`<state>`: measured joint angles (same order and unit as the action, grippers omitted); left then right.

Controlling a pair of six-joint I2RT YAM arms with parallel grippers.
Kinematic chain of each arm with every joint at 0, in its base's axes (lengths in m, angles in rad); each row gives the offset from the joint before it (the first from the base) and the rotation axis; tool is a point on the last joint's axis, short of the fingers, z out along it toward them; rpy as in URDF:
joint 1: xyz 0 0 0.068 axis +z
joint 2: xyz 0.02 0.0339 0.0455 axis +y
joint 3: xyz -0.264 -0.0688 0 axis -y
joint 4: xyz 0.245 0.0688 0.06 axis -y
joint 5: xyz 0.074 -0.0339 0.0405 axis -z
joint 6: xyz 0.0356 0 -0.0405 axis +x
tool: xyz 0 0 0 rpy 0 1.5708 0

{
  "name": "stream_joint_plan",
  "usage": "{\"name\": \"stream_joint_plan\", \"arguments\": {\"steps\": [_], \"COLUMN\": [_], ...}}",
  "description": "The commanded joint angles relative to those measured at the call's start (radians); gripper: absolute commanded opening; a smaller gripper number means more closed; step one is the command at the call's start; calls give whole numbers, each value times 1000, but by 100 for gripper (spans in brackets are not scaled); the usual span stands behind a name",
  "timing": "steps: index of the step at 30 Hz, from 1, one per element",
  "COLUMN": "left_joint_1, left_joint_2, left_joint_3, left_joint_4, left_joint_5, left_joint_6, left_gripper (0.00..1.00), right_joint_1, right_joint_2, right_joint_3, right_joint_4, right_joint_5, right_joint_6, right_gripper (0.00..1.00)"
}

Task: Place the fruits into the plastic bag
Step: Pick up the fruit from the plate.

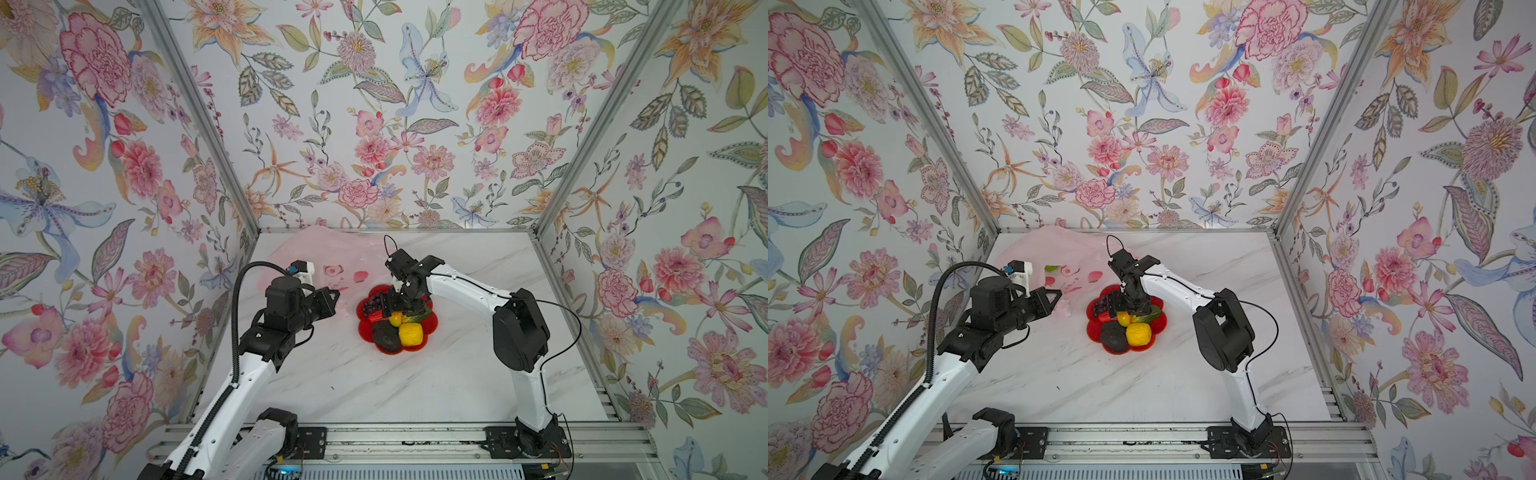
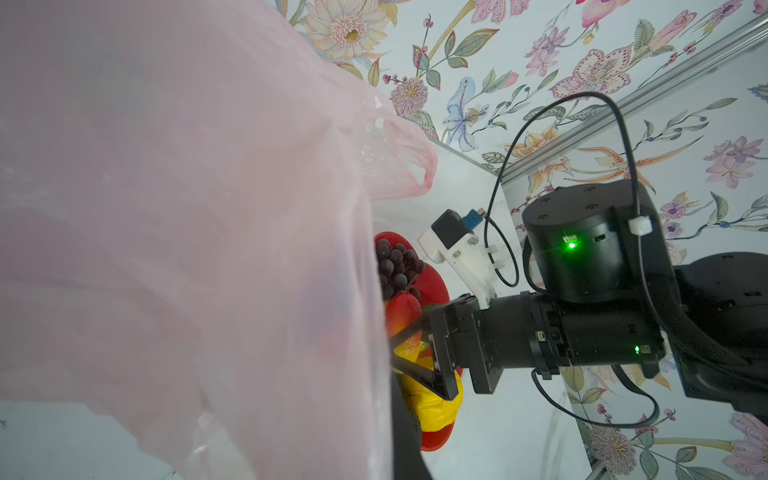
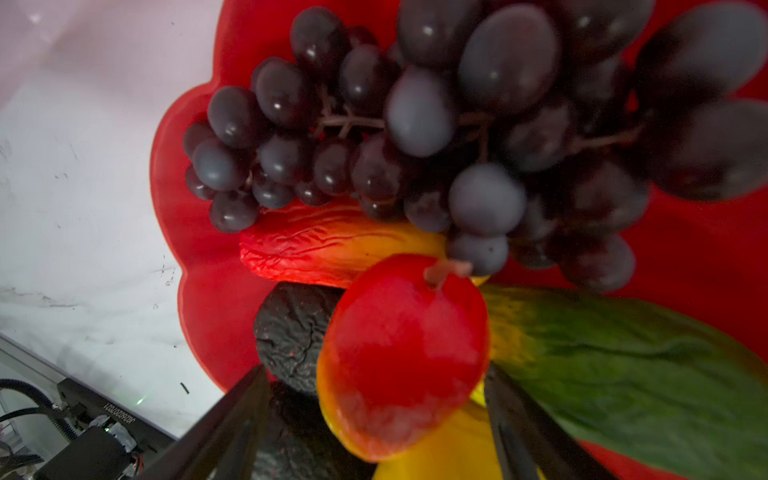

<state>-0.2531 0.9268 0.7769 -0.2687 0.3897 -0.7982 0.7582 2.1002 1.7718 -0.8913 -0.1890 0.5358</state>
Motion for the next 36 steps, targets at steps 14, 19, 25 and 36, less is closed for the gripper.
{"name": "stream_joint_plan", "arguments": {"steps": [14, 19, 25, 36], "left_joint_1": [6, 7, 5, 5], "left_joint_2": [-14, -17, -22, -33], "left_joint_3": [-2, -12, -24, -31], "left_joint_4": [-25, -17, -3, 2], "left_joint_5": [32, 33, 34, 31], "left_joint_6": [0, -5, -17, -29], "left_gripper": [0, 0, 0, 0], "right_joint_1": [3, 3, 3, -4], "right_joint_2": [49, 47, 43, 16], "right_joint_3": [63, 61, 61, 60], "right_joint_4": [1, 1, 1, 0], "right_joint_5": [27, 33, 36, 48], "right_joint_6": [30, 27, 22, 6], "right_gripper": [71, 64, 57, 51]}}
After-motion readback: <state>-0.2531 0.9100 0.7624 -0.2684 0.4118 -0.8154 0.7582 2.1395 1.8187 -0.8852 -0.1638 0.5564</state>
